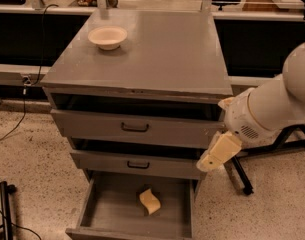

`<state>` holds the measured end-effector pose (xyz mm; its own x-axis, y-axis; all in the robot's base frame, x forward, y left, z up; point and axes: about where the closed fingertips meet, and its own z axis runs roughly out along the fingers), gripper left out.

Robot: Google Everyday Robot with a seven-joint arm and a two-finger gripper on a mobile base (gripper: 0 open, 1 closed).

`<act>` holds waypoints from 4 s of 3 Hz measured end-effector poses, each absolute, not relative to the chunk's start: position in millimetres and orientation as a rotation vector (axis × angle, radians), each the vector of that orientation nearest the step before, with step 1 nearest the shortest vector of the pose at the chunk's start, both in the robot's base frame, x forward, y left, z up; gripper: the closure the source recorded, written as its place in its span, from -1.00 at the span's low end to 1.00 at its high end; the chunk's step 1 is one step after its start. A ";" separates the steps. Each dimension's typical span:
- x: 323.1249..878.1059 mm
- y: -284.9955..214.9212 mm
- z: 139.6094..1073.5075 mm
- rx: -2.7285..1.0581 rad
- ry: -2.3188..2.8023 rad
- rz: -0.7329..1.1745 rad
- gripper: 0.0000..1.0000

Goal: Pick sponge from bottom drawer and place on counter

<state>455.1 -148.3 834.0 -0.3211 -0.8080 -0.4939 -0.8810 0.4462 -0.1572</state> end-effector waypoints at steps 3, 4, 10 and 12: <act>423.7 -95.0 773.3 -1.385 2.041 0.321 -1.00; 425.7 -68.5 739.9 -1.442 1.993 0.361 -1.00; 406.5 32.6 536.5 -1.489 1.825 0.529 -1.00; 407.5 38.8 524.1 -1.471 1.812 0.524 -1.00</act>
Offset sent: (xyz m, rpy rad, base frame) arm -0.0206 0.0251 -0.0470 0.0899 -0.0196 0.0283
